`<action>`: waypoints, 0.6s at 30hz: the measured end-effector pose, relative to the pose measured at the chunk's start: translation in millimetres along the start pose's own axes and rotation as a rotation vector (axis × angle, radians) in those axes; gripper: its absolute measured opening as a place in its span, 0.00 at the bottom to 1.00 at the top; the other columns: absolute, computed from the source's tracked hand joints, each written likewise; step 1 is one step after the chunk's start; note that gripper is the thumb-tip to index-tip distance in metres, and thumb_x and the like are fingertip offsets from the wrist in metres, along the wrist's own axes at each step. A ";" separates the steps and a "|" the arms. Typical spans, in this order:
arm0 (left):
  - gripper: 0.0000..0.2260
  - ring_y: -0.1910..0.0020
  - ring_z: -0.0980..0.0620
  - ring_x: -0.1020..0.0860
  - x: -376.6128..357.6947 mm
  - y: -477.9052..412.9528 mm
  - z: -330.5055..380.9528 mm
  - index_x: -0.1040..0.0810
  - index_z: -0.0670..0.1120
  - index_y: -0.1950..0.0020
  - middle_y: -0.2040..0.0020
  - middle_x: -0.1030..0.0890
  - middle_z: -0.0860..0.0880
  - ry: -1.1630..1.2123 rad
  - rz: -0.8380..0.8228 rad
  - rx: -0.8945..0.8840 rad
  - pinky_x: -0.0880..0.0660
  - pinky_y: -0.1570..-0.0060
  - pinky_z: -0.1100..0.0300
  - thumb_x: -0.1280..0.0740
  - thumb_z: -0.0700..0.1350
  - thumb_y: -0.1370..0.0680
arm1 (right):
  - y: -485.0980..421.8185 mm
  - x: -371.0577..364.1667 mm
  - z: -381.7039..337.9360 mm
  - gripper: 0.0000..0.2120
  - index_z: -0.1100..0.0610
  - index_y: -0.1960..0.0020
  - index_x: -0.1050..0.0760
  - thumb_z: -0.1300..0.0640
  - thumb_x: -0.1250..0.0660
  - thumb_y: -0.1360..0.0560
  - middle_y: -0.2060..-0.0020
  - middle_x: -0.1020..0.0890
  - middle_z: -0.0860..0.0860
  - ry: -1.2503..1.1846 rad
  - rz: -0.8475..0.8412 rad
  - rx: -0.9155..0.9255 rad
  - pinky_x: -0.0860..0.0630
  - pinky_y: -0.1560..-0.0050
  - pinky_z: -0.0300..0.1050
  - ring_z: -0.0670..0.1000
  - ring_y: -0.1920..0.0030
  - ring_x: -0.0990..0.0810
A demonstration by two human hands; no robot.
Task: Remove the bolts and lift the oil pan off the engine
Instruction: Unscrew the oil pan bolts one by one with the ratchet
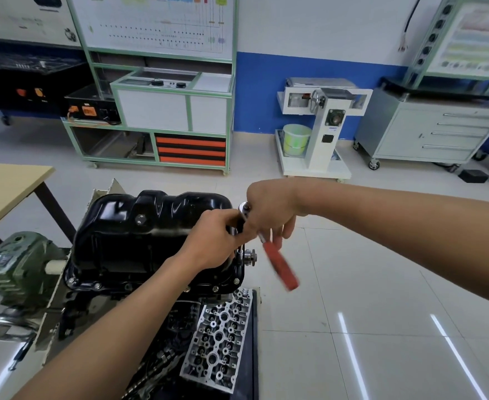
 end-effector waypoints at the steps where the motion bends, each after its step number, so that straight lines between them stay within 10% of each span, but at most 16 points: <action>1: 0.08 0.73 0.60 0.22 -0.4 -0.4 0.6 0.19 0.59 0.61 0.65 0.18 0.60 -0.010 -0.015 0.008 0.23 0.65 0.60 0.24 0.51 0.24 | -2.3 -0.6 0.4 0.05 0.62 0.52 0.20 0.60 0.32 0.22 0.61 0.15 0.54 0.151 0.050 0.034 0.20 0.68 0.42 0.52 0.65 0.14; 6: 0.09 0.72 0.52 0.19 -1.0 -5.3 -0.1 0.19 0.46 0.59 0.70 0.19 0.55 -0.044 -0.059 0.118 0.21 0.64 0.56 0.23 0.48 0.25 | -4.7 -3.4 -0.6 0.12 0.52 0.44 0.23 0.63 0.39 0.21 0.55 0.20 0.51 1.093 0.496 0.389 0.25 0.45 0.54 0.57 0.52 0.20; 8: 0.08 0.72 0.49 0.19 2.7 -6.9 1.3 0.19 0.44 0.59 0.71 0.19 0.51 -0.043 -0.095 0.120 0.22 0.65 0.60 0.23 0.45 0.25 | -4.7 -2.8 1.7 0.13 0.51 0.43 0.24 0.65 0.39 0.23 0.54 0.19 0.51 1.096 0.496 0.441 0.27 0.39 0.56 0.58 0.51 0.20; 13: 0.08 0.73 0.56 0.21 14.6 -30.1 10.7 0.19 0.45 0.60 0.71 0.19 0.56 -0.109 -0.034 0.064 0.26 0.67 0.63 0.23 0.47 0.26 | 0.8 21.5 5.6 0.10 0.51 0.48 0.27 0.62 0.37 0.26 0.66 0.35 0.47 0.855 0.537 0.287 0.36 0.71 0.44 0.51 0.69 0.32; 18: 0.13 0.70 0.63 0.24 20.4 -56.7 10.5 0.23 0.54 0.66 0.70 0.21 0.66 -0.214 -0.011 0.039 0.33 0.69 0.71 0.22 0.52 0.27 | -2.2 33.8 8.4 0.10 0.51 0.47 0.24 0.60 0.35 0.26 0.65 0.35 0.47 0.784 0.599 0.178 0.42 0.72 0.43 0.48 0.70 0.35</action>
Point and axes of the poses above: each hand's wrist, its own y-axis away from the middle knuckle, its own x-axis out of the back of the hand, z = x × y, the point moved 1 cm from there along -y, towards the middle knuckle
